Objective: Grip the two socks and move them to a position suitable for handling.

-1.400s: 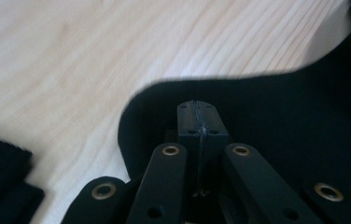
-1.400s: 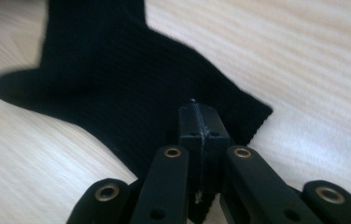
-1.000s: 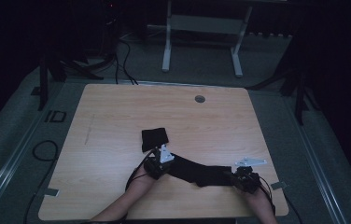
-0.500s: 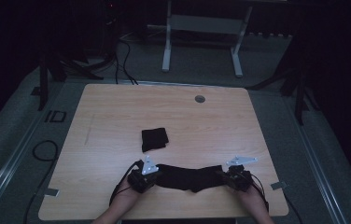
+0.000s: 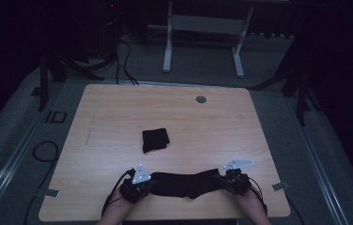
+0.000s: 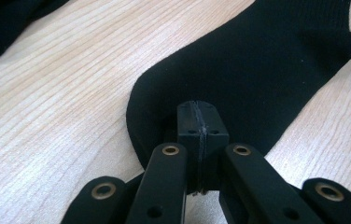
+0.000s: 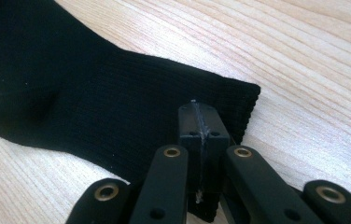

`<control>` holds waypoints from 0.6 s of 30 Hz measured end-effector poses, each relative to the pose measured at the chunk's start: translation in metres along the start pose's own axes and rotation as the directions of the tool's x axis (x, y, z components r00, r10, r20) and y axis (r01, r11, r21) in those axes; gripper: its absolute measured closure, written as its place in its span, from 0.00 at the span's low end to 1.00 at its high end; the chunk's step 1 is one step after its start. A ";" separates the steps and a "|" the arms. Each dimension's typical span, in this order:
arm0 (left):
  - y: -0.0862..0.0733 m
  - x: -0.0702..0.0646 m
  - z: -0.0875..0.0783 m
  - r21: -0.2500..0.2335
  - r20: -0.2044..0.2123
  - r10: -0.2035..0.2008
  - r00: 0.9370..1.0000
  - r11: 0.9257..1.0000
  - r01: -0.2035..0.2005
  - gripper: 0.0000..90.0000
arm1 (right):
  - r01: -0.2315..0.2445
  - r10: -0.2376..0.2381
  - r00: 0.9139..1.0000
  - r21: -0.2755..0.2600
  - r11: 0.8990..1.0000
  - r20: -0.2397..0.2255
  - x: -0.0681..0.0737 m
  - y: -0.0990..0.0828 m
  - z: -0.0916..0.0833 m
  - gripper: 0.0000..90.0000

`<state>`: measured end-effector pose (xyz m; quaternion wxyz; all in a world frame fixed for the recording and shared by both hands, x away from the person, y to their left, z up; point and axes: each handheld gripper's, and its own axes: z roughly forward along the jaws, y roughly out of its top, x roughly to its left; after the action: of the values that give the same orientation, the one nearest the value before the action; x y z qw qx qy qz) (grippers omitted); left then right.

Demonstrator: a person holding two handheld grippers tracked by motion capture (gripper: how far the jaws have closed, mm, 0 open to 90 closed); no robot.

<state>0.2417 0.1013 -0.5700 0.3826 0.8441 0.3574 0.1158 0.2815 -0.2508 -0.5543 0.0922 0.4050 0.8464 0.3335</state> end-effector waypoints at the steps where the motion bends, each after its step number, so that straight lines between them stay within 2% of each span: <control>1: 0.001 0.000 0.001 0.000 -0.002 0.002 1.000 1.000 -0.002 1.00 | -0.003 0.003 1.000 0.000 1.000 -0.001 0.000 0.000 0.000 0.99; 9: 0.002 0.003 0.003 -0.009 -0.003 0.002 1.000 1.000 -0.002 0.99 | -0.004 0.004 1.000 0.000 1.000 -0.004 0.000 0.000 0.000 0.98; 12: 0.001 0.003 0.003 -0.025 0.011 -0.002 1.000 1.000 0.002 0.97 | -0.009 0.009 1.000 -0.002 1.000 -0.030 -0.001 0.001 -0.002 0.95; 14: 0.001 0.003 0.002 -0.035 0.027 -0.012 1.000 0.999 0.013 0.89 | 0.003 -0.004 1.000 -0.014 1.000 -0.017 0.000 0.003 -0.007 0.94; 15: 0.002 0.003 0.001 -0.043 0.031 -0.011 0.999 0.999 0.013 0.85 | -0.007 0.006 1.000 -0.028 1.000 -0.030 0.000 0.005 -0.010 0.94; 18: 0.004 0.002 -0.008 -0.097 0.035 -0.030 0.999 0.995 0.034 0.62 | -0.006 0.004 0.999 -0.067 0.998 -0.035 0.000 0.015 -0.020 0.92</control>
<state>0.2417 0.1055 -0.5622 0.4312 0.8204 0.3583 0.1129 0.2819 -0.2543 -0.5295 0.0901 0.3978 0.8351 0.3689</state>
